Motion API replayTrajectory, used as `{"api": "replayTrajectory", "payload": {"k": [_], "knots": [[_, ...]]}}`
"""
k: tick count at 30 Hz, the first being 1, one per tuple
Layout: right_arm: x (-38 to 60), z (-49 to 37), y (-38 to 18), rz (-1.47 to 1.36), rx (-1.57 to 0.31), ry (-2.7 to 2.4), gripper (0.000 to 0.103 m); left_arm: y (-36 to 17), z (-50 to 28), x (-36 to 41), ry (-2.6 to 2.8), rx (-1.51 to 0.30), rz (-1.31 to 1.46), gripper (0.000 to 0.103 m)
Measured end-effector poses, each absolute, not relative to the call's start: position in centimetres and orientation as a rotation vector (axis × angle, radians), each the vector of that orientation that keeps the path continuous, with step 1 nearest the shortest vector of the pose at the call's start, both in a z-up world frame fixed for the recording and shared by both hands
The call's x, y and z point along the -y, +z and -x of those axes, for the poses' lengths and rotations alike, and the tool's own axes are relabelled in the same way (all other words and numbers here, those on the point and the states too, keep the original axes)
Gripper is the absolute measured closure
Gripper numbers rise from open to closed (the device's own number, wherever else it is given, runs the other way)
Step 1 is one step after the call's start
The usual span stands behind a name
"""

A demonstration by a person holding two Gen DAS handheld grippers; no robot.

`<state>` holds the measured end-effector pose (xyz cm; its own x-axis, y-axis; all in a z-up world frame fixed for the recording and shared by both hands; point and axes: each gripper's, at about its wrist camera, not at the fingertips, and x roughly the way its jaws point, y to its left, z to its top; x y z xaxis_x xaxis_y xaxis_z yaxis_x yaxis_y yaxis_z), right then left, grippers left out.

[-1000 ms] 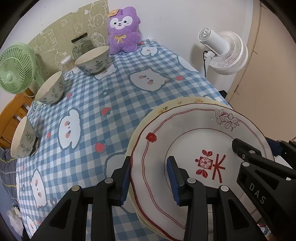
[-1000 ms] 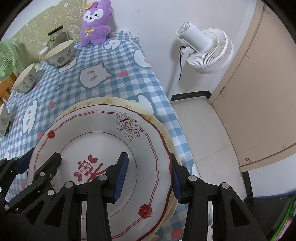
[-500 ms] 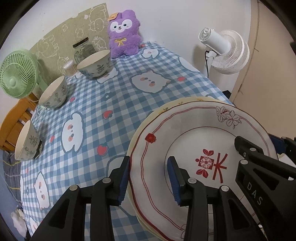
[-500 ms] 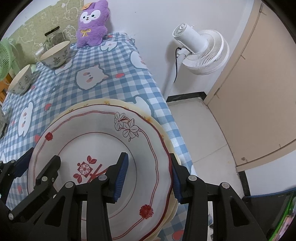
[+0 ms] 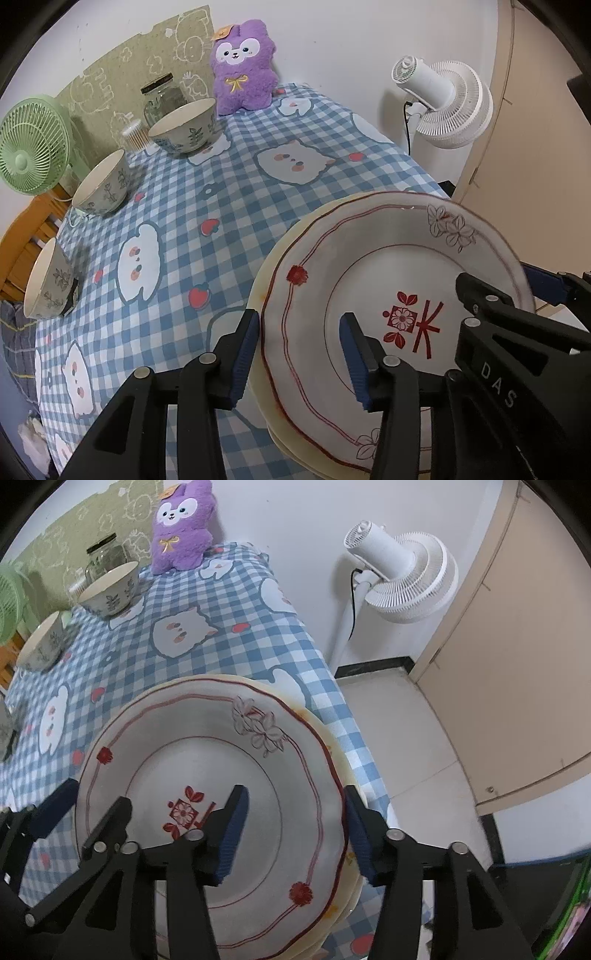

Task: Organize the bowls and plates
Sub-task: 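Lower the red-rimmed plate with both tools onto the plate stack, then open both tools and pull them back from the plate stack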

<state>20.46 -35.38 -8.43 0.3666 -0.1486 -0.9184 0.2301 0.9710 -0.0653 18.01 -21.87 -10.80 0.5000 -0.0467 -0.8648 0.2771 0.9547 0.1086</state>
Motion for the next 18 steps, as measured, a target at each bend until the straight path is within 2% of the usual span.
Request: {"api": "replayTrajectory", "payload": {"k": [2,6,8,18], "knots": [[35.3,-20.4,-8.4,-0.085,-1.172,-0.24,0.034,-10.7,-18.1,21.8,-0.216,-1.041,-0.229,0.043],[35.4,-20.3,-8.2,-0.108,-1.182,-0.232,0.033,-10.6,-18.1,21.4,-0.236,-1.055,-0.192,0.042],[35.3,-20.1,-7.9,-0.112,-1.186,-0.223,0.03,-10.5,-18.1,21.1,-0.259,-1.072,-0.166,0.034],[34.0,-19.4,-4.6,-0.106,-1.143,-0.191,0.027,-8.2,-17.4,19.4,-0.261,-1.057,-0.115,0.032]]}}
